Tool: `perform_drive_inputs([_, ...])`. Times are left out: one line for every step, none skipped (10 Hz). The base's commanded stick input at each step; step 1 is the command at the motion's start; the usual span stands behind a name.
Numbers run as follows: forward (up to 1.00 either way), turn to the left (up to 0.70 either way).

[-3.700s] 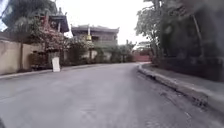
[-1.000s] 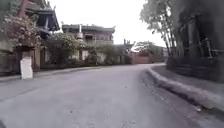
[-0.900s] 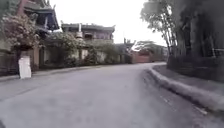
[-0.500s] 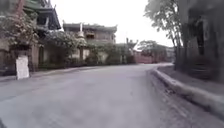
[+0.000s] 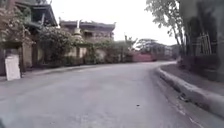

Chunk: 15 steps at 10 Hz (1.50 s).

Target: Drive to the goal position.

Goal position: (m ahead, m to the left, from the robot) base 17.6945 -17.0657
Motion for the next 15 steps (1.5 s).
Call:
perform_drive_inputs([1.0, -0.03])
perform_drive_inputs([1.0, -0.03])
perform_drive_inputs([1.0, -0.03])
perform_drive_inputs([1.0, -0.07])
perform_drive_inputs([1.0, -0.22])
perform_drive_inputs([1.0, -0.4])
perform_drive_inputs([1.0, -0.4])
perform_drive_inputs([1.0, -0.4])
perform_drive_inputs([1.0, -0.4])
perform_drive_inputs([1.0, -0.4])
perform_drive_inputs([1.0, -0.4])
perform_drive_inputs([1.0, -0.37])
perform_drive_inputs([1.0, -0.23])
perform_drive_inputs([1.0, -0.08])
perform_drive_inputs([1.0, -0.03])
